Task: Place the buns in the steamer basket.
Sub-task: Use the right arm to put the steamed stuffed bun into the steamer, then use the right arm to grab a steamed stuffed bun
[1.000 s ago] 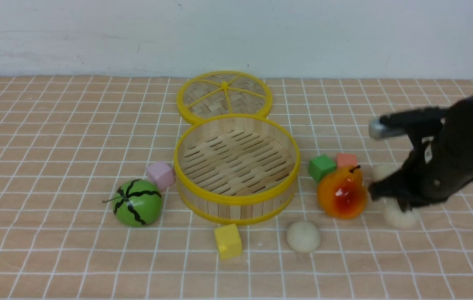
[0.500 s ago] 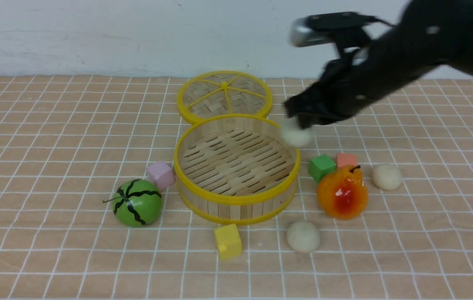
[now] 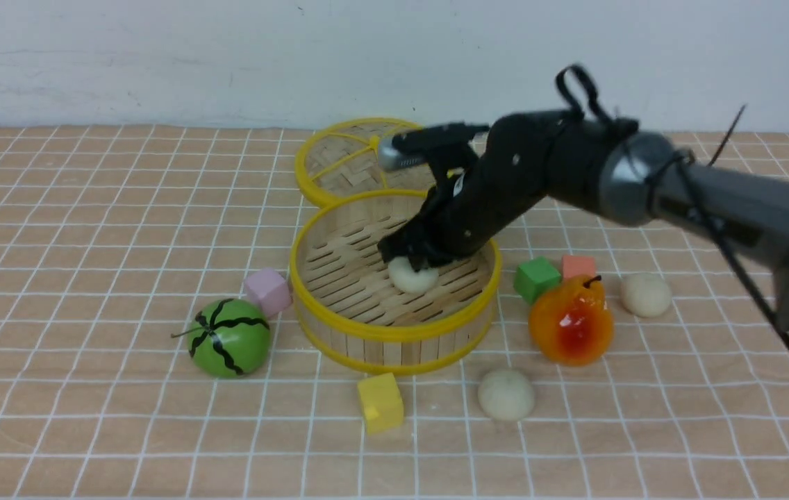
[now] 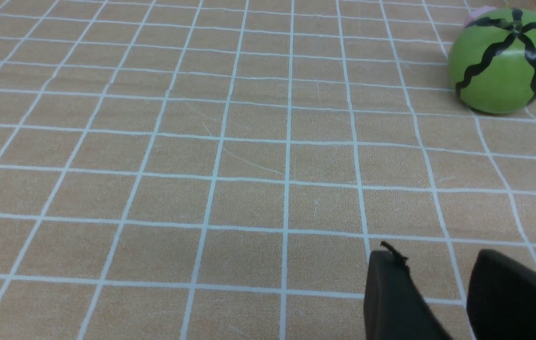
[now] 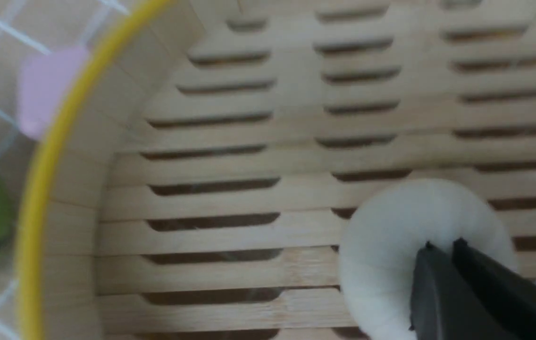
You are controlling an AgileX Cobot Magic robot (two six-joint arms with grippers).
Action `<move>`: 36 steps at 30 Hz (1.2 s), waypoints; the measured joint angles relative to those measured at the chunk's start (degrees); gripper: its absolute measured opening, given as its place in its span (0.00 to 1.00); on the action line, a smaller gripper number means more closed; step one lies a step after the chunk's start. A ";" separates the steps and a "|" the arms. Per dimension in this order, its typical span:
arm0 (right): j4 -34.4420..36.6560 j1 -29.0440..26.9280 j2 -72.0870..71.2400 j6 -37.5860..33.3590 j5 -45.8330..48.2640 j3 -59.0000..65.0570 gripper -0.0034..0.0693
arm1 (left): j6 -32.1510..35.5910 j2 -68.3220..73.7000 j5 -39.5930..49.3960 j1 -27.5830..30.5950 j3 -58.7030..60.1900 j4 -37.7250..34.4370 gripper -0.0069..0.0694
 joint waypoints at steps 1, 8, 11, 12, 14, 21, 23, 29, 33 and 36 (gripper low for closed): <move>0.00 0.00 0.23 0.00 -0.06 -0.16 0.13 | 0.00 0.00 0.00 0.00 0.00 0.00 0.40; 0.00 0.00 -1.50 0.00 1.60 -0.63 0.40 | 0.00 0.00 0.00 0.00 0.00 0.00 0.40; -0.42 0.00 -3.80 0.00 3.61 -0.53 0.51 | 0.00 0.00 0.00 0.00 0.00 0.00 0.40; -0.69 0.00 -4.91 0.00 4.41 -0.53 0.54 | 0.00 0.00 0.00 0.00 0.00 0.00 0.40; -1.46 0.00 -7.56 0.00 6.46 -0.53 0.58 | 0.00 0.00 0.00 0.00 0.00 0.00 0.40; -6.67 0.00 -17.87 0.00 20.54 -0.53 0.59 | 0.00 0.00 0.00 0.00 0.00 0.00 0.40; -7.73 -0.26 -20.47 0.00 23.36 -0.08 0.58 | 0.00 0.00 0.00 0.00 0.00 0.00 0.40; -8.31 -1.52 -25.99 1.08 23.13 4.67 0.55 | 0.00 0.00 0.00 0.00 0.00 0.00 0.40; -8.61 -1.69 -27.80 1.14 20.60 12.43 0.50 | 0.00 0.00 0.00 0.00 0.00 0.00 0.40; -8.61 -1.69 -27.64 1.27 18.82 17.25 0.46 | 0.00 0.00 0.00 0.00 0.00 0.00 0.40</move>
